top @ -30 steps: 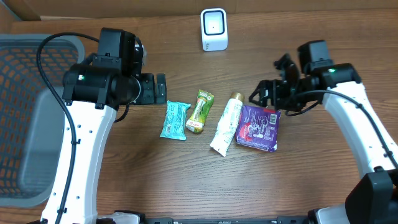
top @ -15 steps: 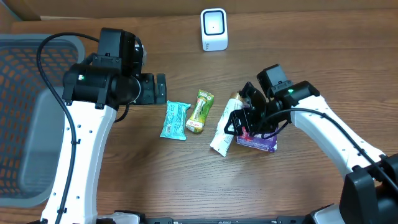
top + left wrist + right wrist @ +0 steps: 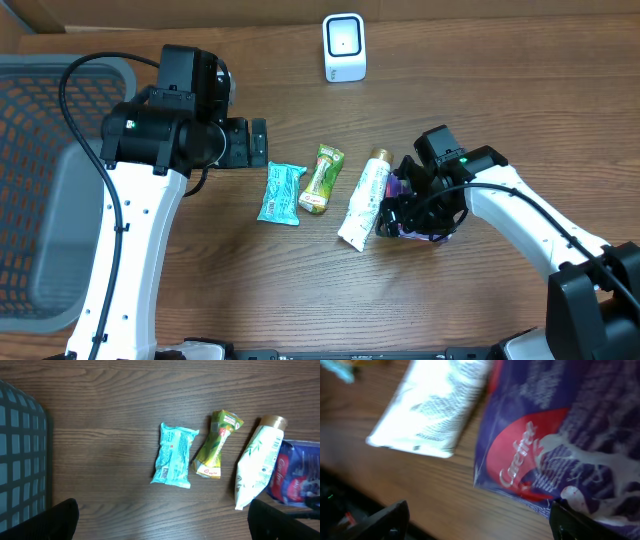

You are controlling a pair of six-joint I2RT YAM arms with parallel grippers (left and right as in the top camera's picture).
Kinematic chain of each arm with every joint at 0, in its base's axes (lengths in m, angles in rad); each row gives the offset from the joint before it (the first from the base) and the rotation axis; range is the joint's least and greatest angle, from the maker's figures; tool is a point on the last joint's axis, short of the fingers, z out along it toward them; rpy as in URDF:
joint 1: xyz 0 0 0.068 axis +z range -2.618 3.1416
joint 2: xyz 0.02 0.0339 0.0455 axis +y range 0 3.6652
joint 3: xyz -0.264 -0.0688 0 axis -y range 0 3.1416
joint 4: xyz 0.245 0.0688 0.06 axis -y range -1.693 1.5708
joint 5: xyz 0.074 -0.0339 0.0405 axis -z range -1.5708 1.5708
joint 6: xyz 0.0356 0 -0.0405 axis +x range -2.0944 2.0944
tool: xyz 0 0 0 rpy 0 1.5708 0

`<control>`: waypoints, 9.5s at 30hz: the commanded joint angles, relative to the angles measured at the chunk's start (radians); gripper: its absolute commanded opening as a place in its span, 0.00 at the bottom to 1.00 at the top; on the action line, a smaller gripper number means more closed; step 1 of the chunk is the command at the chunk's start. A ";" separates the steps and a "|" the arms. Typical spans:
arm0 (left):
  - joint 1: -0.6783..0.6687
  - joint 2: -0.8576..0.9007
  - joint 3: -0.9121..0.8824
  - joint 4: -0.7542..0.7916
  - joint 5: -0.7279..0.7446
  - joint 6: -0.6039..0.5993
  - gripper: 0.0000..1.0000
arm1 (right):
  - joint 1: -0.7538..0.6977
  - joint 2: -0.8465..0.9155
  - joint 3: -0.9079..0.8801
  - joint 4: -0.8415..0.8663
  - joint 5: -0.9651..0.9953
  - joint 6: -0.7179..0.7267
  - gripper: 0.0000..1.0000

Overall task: Scan the item barcode
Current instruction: 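Lower the right gripper onto the purple snack pack and grasp it, then lift the purple snack pack and turn it with the right gripper, then carry the purple snack pack up toward the white barcode scanner, then hold the purple snack pack in front of the scanner, then move the purple snack pack to the table right edge, release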

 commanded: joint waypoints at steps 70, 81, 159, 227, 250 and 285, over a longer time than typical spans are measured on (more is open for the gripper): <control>-0.001 0.007 0.003 0.004 0.011 0.015 0.99 | -0.482 0.036 0.440 -0.076 -0.116 -0.030 1.00; -0.001 0.008 0.003 0.004 0.011 0.015 1.00 | -0.709 0.004 0.195 -0.116 -0.113 -0.156 1.00; -0.001 0.008 0.003 0.004 0.011 0.015 1.00 | -0.322 -0.434 0.062 0.329 -0.249 0.076 0.04; -0.001 0.008 0.003 0.004 0.011 0.015 1.00 | 0.190 0.675 0.719 1.430 1.260 -1.435 0.04; -0.001 0.008 0.003 0.004 0.011 0.015 1.00 | 0.195 0.705 0.714 1.521 1.246 -1.435 0.04; -0.001 0.008 0.003 0.004 0.011 0.015 1.00 | 0.193 0.111 0.714 0.357 0.708 -0.447 0.04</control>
